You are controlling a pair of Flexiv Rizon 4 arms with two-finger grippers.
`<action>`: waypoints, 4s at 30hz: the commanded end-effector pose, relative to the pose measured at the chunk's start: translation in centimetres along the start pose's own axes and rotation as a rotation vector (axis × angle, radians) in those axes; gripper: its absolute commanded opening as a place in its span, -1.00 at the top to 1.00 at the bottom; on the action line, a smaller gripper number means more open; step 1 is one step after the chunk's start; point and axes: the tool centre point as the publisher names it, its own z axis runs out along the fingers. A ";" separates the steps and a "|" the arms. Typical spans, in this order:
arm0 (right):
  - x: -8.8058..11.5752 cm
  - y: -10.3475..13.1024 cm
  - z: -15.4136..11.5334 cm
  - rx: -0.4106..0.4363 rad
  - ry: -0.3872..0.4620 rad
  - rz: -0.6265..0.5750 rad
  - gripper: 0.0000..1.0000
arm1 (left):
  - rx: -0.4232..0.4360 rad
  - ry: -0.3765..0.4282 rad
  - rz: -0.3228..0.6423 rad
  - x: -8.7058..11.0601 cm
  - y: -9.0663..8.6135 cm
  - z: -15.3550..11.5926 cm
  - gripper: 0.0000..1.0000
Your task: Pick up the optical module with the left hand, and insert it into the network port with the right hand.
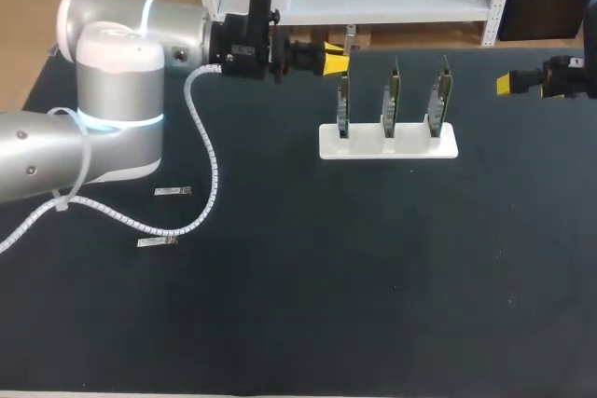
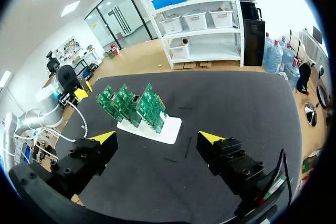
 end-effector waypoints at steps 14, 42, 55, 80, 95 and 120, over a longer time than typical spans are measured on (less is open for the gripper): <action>0.0 0.0 0.0 0.000 0.000 0.000 -1.00 | 0.012 -0.002 -0.012 0.3 0.4 0.4 1.00; -7.5 0.0 0.1 -0.359 0.057 -0.421 -1.00 | 0.001 0.002 -0.016 0.4 0.6 0.5 1.00; -9.9 5.3 3.9 -0.762 0.239 -0.779 -1.00 | 0.001 0.002 -0.016 0.4 0.6 0.5 1.00; -8.1 12.2 7.8 -1.125 0.288 -0.916 -1.00 | 0.001 0.002 -0.016 0.4 0.6 0.5 1.00; -7.4 14.4 9.1 -0.955 0.137 -0.890 -1.00 | 0.001 0.002 -0.016 0.4 0.6 0.5 1.00; -7.5 17.0 10.0 -0.824 0.030 -0.845 -1.00 | 0.001 0.002 -0.016 0.4 0.6 0.5 1.00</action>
